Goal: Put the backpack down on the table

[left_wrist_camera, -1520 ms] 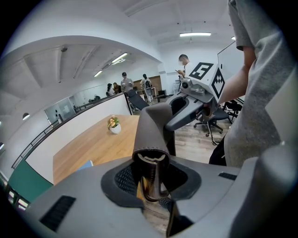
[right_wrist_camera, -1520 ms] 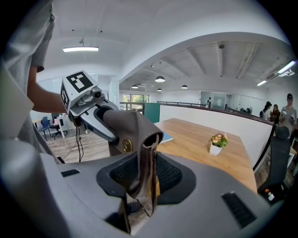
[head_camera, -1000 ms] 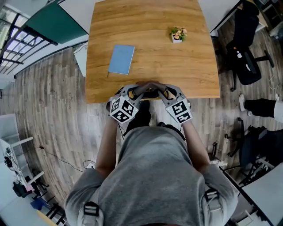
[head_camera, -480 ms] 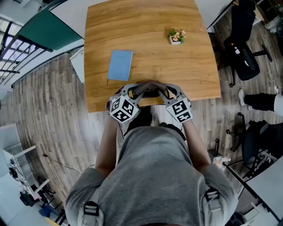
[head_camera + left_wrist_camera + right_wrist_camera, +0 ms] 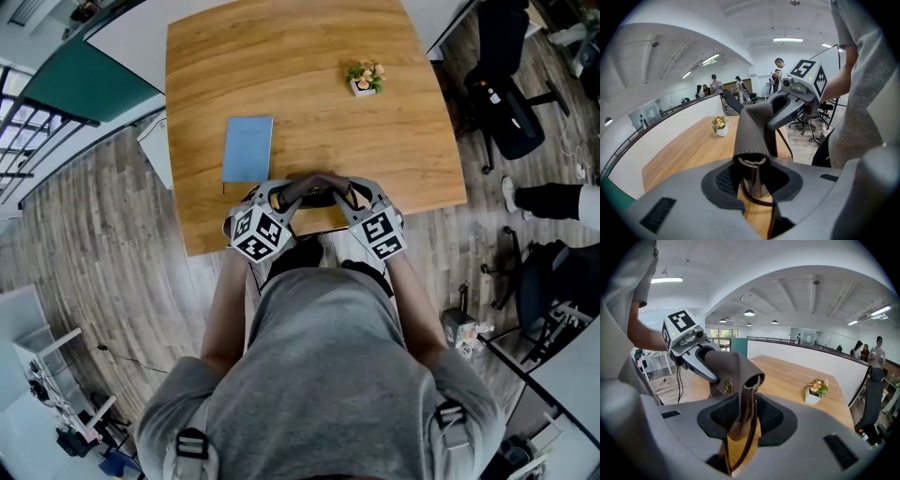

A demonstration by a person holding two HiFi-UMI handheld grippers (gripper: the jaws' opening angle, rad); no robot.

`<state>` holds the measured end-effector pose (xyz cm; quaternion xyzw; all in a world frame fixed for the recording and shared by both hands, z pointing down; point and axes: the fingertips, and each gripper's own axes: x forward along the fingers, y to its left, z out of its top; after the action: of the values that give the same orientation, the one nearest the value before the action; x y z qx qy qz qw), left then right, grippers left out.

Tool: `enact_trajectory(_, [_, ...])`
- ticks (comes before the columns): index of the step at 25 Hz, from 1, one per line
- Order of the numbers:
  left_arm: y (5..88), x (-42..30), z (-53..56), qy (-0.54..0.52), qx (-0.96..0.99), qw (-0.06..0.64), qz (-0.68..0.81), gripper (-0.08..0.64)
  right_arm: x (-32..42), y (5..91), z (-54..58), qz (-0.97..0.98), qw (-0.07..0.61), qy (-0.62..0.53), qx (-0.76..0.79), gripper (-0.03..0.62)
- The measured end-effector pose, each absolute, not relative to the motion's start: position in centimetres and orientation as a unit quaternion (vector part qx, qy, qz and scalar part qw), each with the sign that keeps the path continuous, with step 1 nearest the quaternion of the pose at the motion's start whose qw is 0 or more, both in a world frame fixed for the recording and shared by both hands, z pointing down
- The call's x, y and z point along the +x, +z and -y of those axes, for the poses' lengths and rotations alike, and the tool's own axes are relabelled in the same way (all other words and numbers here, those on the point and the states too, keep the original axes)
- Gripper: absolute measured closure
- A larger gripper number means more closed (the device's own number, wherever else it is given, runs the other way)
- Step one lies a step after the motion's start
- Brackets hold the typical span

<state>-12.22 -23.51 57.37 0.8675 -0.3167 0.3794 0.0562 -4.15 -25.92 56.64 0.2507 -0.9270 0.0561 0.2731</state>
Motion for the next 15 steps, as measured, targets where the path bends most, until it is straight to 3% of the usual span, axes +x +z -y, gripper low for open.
enact_trajectory(15, [60.0, -14.8, 26.6, 0.389, 0.867, 0.062, 0.307, 0.428, -6.7, 58.7, 28.9, 0.918, 0.294, 0.056, 0.26, 0.469])
